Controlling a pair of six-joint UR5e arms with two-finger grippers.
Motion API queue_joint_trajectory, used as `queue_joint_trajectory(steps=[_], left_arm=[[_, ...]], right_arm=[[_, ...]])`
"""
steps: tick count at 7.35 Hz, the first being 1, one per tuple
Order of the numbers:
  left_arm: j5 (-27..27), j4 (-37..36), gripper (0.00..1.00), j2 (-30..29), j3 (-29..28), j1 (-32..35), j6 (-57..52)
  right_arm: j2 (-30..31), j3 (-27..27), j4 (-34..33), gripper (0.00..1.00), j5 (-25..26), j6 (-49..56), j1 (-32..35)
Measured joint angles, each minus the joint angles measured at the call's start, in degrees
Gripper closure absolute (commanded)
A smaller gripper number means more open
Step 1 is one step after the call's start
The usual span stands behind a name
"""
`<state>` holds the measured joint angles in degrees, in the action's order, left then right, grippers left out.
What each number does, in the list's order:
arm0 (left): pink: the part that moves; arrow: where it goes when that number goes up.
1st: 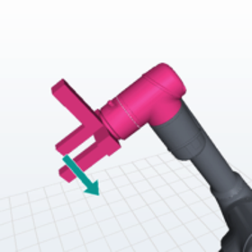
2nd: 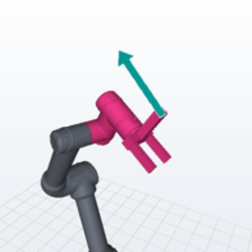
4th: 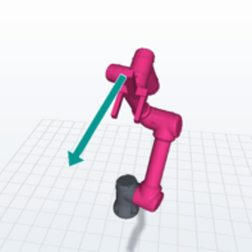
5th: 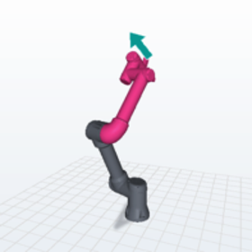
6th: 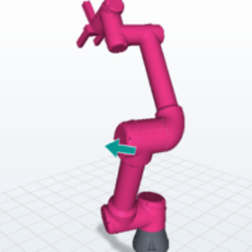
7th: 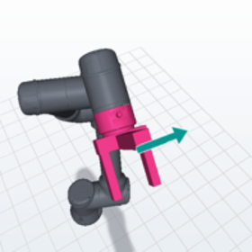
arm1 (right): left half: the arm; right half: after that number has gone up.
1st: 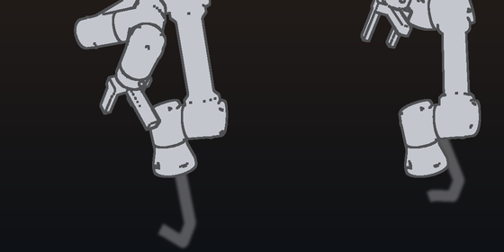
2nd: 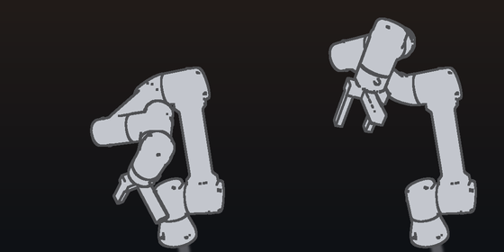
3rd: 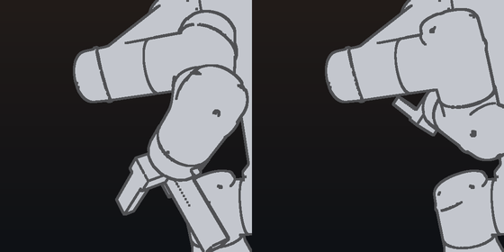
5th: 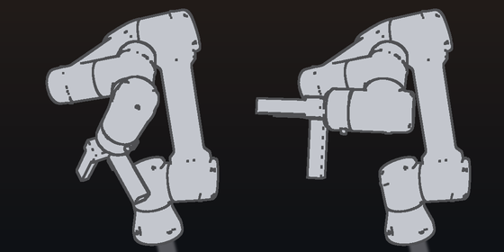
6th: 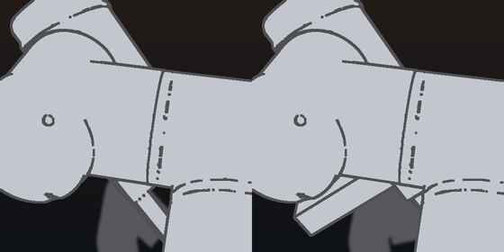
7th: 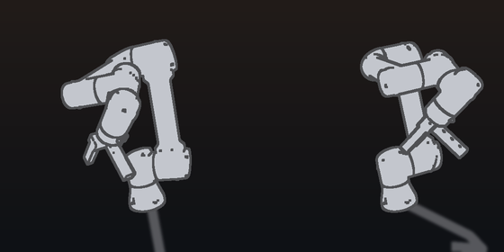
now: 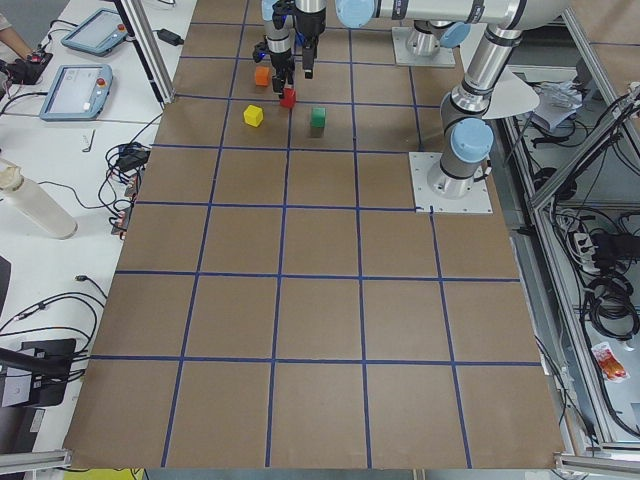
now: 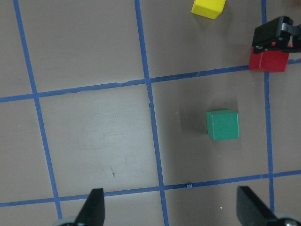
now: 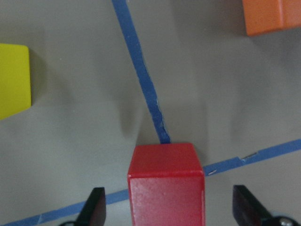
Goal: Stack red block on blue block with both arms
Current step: 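Lower the right gripper onto the red cube and grasp it, then lift the red cube with the right gripper and carry it over the blue cube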
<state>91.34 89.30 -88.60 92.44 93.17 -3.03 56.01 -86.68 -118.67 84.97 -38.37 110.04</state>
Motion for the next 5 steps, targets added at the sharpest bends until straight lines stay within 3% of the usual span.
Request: queue_joint_trajectory(steps=[1,5], left_arm=[[0.02,-0.02,0.00,0.00,0.00,0.00,0.03],[-0.02,-0.13,0.00,0.01,-0.13,0.00,0.13]], right_arm=[[-0.31,0.04,-0.18,1.00,-0.06,-0.27,0.00],[0.86,1.35,2.80,1.00,1.40,2.46,-0.37]])
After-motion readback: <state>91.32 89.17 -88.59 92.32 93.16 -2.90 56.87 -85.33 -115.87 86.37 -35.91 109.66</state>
